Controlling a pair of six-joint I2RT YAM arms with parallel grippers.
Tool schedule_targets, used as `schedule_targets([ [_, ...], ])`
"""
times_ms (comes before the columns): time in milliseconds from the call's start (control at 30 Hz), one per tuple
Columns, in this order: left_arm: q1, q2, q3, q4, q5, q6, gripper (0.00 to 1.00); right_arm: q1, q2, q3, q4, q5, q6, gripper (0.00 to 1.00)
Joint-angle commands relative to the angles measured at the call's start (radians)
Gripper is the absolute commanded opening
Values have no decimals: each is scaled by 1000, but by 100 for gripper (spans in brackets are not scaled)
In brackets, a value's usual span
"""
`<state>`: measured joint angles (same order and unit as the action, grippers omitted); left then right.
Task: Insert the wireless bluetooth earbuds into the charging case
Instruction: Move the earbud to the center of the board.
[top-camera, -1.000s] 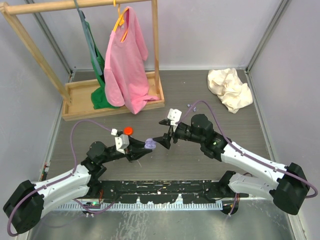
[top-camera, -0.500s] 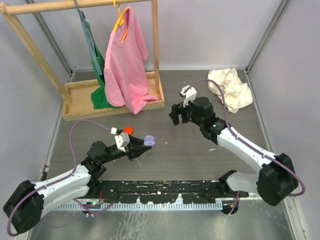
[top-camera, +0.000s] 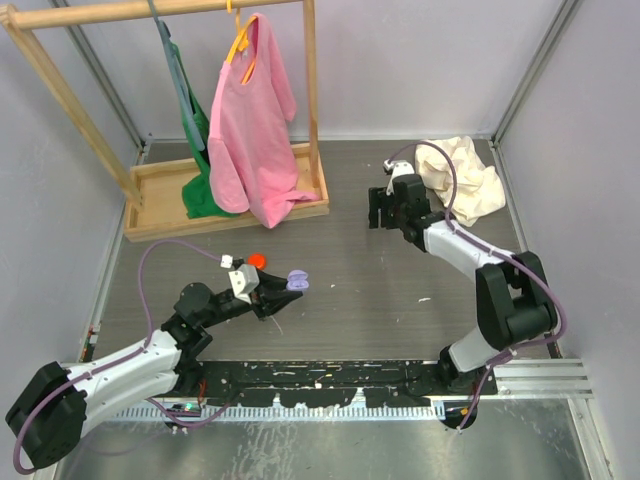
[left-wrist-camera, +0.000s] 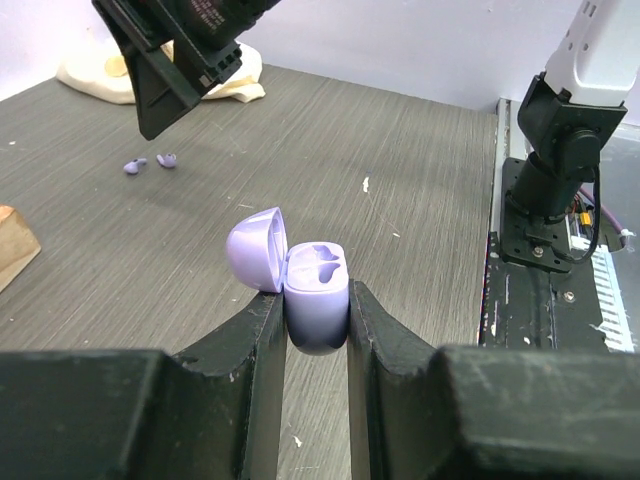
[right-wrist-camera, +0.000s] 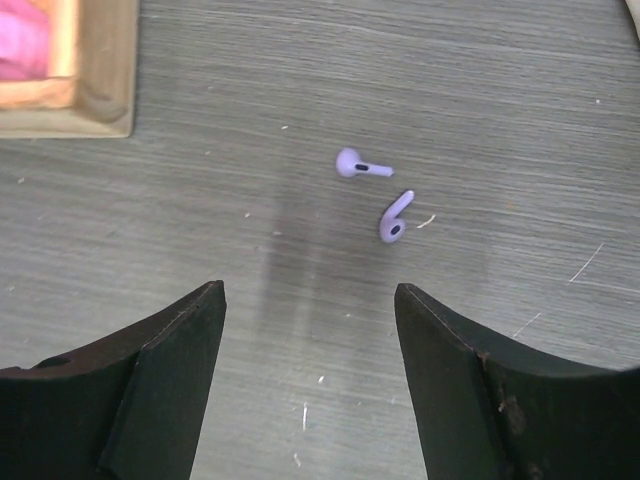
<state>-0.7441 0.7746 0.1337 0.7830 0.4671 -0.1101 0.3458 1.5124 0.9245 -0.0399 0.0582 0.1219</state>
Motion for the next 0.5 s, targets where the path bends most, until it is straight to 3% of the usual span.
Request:
schedule_targets([
  [0, -3, -14, 15, 25, -7, 26, 1, -34, 73, 86, 46, 28, 12, 73],
  [467, -3, -20, 17, 20, -3, 23, 1, -86, 323, 228, -5, 51, 29, 56],
])
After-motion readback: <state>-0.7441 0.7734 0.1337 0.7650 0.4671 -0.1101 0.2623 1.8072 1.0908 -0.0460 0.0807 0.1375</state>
